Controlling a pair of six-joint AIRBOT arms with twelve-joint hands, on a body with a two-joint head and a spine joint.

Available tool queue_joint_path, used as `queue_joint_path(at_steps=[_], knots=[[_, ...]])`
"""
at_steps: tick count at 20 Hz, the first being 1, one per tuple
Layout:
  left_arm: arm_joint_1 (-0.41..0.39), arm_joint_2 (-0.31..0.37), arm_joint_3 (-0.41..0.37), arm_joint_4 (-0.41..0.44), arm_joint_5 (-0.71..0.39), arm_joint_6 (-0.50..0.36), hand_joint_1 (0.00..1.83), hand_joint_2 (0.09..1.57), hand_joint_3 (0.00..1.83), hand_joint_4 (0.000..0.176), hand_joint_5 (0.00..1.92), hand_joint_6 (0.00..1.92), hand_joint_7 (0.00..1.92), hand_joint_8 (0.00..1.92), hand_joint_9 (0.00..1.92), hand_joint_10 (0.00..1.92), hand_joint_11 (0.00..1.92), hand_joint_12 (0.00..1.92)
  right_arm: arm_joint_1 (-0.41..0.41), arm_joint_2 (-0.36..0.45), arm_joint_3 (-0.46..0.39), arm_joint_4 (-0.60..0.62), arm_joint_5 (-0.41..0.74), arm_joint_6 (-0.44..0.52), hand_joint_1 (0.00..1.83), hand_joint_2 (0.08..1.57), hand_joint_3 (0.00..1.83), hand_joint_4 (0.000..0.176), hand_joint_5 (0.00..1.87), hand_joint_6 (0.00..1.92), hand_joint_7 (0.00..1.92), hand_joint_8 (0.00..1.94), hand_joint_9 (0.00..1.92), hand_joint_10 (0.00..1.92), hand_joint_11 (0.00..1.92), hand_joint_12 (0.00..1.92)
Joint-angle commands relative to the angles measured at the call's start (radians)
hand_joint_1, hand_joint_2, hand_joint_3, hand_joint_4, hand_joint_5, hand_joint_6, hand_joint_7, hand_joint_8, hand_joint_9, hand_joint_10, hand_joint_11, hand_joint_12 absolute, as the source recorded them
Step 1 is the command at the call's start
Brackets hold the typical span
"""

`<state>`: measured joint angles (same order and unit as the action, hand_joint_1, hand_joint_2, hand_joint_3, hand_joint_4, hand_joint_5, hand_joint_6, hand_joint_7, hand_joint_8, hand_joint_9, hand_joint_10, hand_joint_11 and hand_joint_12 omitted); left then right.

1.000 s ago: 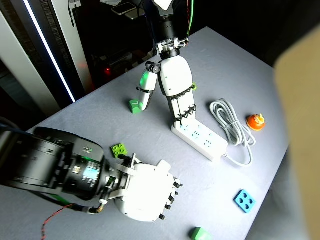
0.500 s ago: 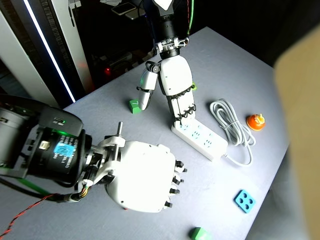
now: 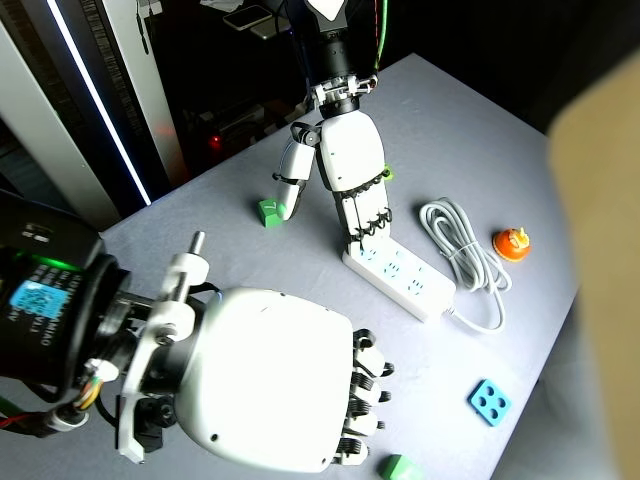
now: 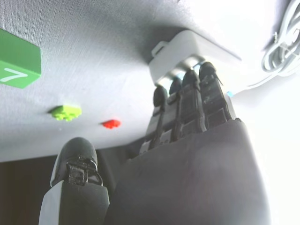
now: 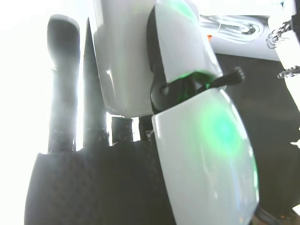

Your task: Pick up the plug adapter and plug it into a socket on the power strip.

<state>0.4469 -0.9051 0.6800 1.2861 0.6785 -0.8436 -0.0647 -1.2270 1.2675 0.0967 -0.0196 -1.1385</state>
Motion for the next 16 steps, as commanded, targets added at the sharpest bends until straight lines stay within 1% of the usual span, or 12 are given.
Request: queue_joint_path(at_steps=[1,3,6,8,11,12,13,15,16], knots=[[-0.001,0.011,-0.006,0.03,0.003,-0.011,0.0,1.18,0.0,0.0,0.0,0.0,0.0,0.0,0.0,0.0,0.0,0.0,0.023,0.005,-0.006,0.001,0.142,-0.001,1.36,1.19,0.0,0.0,0.75,1.11,0.86,1.23,0.81,1.47,0.78,1.52],[-0.001,0.011,-0.005,0.03,0.006,-0.014,0.0,1.18,0.0,0.0,0.0,0.0,0.0,0.0,0.0,0.0,0.0,0.0,0.023,0.006,-0.022,0.005,0.126,0.002,1.36,1.18,0.0,0.0,0.77,1.07,0.88,1.19,0.83,1.43,0.8,1.47],[-0.001,0.011,-0.005,0.03,0.006,-0.014,0.0,1.18,0.0,0.0,0.0,0.0,0.0,0.0,0.0,0.0,0.0,0.0,0.026,0.005,-0.046,0.006,0.114,-0.011,1.36,1.18,0.0,0.0,0.78,1.06,0.87,1.21,0.82,1.45,0.78,1.5],[-0.005,0.011,-0.004,0.03,0.006,-0.014,0.0,1.18,0.0,0.0,0.0,0.0,0.0,0.0,0.0,0.0,0.0,0.0,0.024,0.004,-0.055,0.033,0.122,-0.049,1.36,1.17,0.0,0.0,0.81,1.04,0.87,1.21,0.83,1.44,0.79,1.47],[-0.003,0.011,-0.004,0.03,0.006,-0.014,0.0,1.18,0.0,0.0,0.0,0.0,0.0,0.0,0.0,0.0,0.0,0.0,0.018,-0.012,-0.048,0.042,0.126,-0.074,1.36,1.17,0.0,0.0,0.81,1.04,0.85,1.21,0.82,1.45,0.81,1.48],[-0.002,0.011,-0.005,0.03,0.006,-0.014,0.0,1.18,0.0,0.0,0.0,0.0,0.0,0.0,0.0,0.0,0.0,0.0,0.015,-0.025,-0.05,0.042,0.141,-0.113,1.36,1.17,0.0,0.0,0.82,1.04,0.86,1.2,0.83,1.43,0.8,1.48],[-0.002,0.011,-0.005,0.031,0.006,-0.014,0.0,1.18,0.0,0.0,0.0,0.0,0.0,0.0,0.0,0.0,0.0,0.0,0.016,-0.033,-0.049,0.043,0.143,-0.125,1.36,1.17,0.0,0.0,0.82,1.04,0.86,1.2,0.83,1.43,0.79,1.48],[-0.003,0.011,-0.006,0.031,0.007,-0.014,0.0,1.18,0.0,0.0,0.0,0.0,0.0,0.0,0.0,0.0,0.0,0.0,0.019,-0.059,-0.045,0.087,0.155,-0.18,1.36,1.17,0.0,0.0,0.8,1.04,0.86,1.22,0.83,1.44,0.8,1.48],[-0.003,0.01,-0.006,0.031,0.008,-0.014,0.0,1.18,0.0,0.0,0.0,0.0,0.0,0.0,0.0,0.0,0.0,0.0,0.019,-0.07,-0.045,0.083,0.154,-0.175,1.36,1.17,0.0,0.0,0.8,1.04,0.86,1.22,0.82,1.44,0.79,1.49]])
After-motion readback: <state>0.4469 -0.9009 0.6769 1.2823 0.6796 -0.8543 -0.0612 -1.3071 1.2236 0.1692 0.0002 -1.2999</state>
